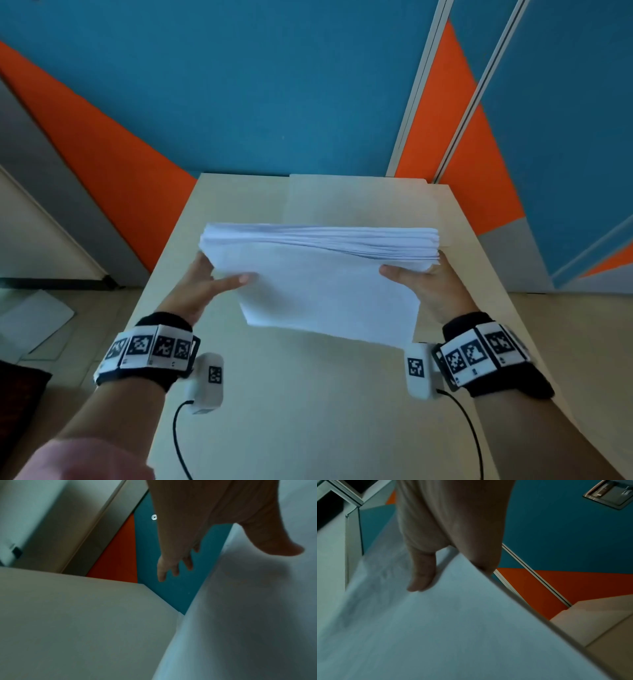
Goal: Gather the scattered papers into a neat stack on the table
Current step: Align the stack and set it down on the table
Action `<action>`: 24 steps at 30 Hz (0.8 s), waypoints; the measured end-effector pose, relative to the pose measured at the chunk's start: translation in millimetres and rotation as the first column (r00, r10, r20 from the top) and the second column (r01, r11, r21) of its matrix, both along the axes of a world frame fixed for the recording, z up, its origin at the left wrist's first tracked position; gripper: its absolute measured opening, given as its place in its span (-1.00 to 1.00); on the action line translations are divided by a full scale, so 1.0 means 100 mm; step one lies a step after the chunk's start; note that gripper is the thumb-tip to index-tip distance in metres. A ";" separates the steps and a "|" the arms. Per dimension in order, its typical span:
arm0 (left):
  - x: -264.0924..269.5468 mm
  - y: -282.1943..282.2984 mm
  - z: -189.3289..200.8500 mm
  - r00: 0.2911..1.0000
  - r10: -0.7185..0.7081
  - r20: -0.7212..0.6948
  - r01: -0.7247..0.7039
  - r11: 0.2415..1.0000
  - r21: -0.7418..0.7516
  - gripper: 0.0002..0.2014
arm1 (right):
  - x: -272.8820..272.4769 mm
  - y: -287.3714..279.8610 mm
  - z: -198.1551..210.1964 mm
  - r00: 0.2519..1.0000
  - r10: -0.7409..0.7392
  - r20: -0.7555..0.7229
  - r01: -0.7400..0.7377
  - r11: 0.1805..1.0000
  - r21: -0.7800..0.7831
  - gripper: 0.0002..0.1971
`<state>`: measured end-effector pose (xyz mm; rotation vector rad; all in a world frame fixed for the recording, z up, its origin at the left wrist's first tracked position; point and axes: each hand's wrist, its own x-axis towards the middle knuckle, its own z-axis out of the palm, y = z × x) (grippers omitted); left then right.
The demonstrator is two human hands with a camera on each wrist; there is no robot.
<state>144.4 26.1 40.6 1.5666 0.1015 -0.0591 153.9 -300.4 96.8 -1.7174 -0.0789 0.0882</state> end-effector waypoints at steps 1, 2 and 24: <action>-0.01 -0.03 0.05 0.998 -0.060 -0.014 0.059 0.998 -0.017 -0.17 | -0.01 -0.01 -0.01 0.999 0.033 -0.030 -0.033 0.999 0.001 -0.66; -0.01 -0.07 0.07 0.997 -0.068 -0.023 0.067 0.997 -0.045 -0.21 | -0.02 0.00 -0.03 0.997 0.051 -0.053 -0.051 0.999 -0.004 -0.62; -0.06 -0.36 -0.39 0.988 0.154 -0.008 -0.154 0.988 0.033 -0.68 | 0.03 0.15 -0.75 0.978 -0.136 -0.158 0.151 0.985 0.087 -0.69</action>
